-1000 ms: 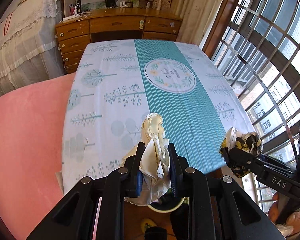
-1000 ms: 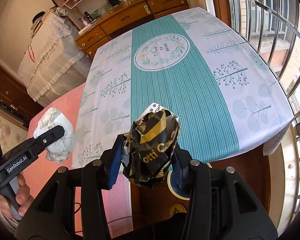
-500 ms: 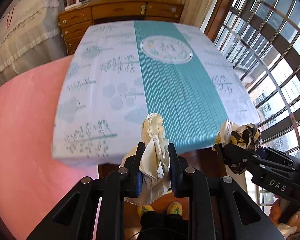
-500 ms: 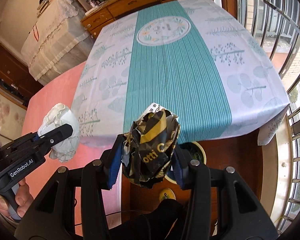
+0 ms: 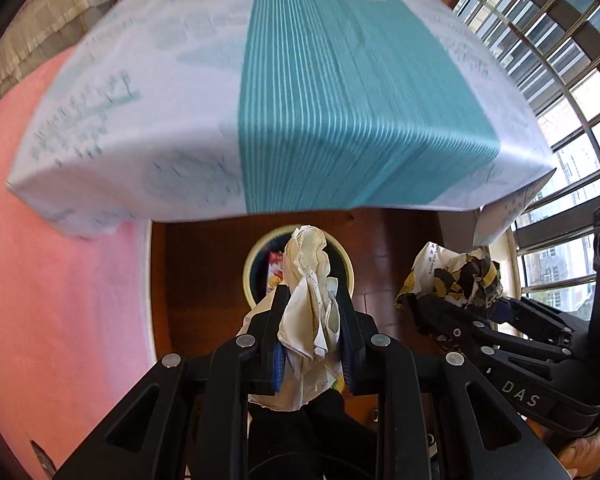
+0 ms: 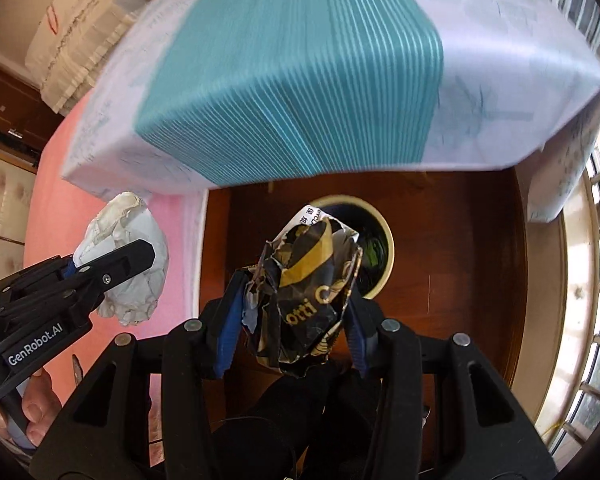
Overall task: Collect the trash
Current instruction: 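Open the right tool to drop the wrapper while the left tool releases the tissue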
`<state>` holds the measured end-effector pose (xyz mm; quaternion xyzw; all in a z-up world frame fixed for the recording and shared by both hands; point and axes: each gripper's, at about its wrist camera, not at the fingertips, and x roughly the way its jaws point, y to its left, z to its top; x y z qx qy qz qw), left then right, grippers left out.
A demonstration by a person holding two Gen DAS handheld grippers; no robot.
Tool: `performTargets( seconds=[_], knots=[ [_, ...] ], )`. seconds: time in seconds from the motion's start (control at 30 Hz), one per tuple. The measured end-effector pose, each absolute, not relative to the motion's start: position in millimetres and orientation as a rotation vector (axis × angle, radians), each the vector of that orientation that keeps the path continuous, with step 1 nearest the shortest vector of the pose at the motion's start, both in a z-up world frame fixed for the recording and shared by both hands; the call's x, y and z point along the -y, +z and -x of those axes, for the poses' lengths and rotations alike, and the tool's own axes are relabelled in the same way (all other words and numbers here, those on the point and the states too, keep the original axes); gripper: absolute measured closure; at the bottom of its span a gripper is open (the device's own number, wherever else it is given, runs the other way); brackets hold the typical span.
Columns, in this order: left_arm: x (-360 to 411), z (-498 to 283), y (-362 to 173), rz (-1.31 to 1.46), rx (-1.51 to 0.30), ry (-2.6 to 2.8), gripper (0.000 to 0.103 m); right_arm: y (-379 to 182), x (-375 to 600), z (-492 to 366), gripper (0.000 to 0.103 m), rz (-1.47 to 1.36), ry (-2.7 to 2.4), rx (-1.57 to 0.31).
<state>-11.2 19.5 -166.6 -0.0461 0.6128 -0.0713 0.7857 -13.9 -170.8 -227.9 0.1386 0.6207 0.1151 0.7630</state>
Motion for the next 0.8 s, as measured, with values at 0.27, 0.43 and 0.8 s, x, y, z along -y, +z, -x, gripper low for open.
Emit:
performTargets(
  seconds=[0.27,0.43,0.8],
  knots=[
    [-8.7,-4.2,-277.5,0.114,-1.369,-0.170,0.080,-331.3,171.6,7.0,0.059,-0.329,0.208,-1.389],
    [-4.4,-20.5,-341.5,0.087,-1.383,-0.166,0.077,-389.3,167.8,-7.0,0.059,-0.325,0.192,-1.390],
    [-20.8,-41.1,-435.9,-0.004,-1.362,-0.141,0.008,-489.2,164.8,-41.7,0.033,-0.332,0.114,-1.387]
  ],
)
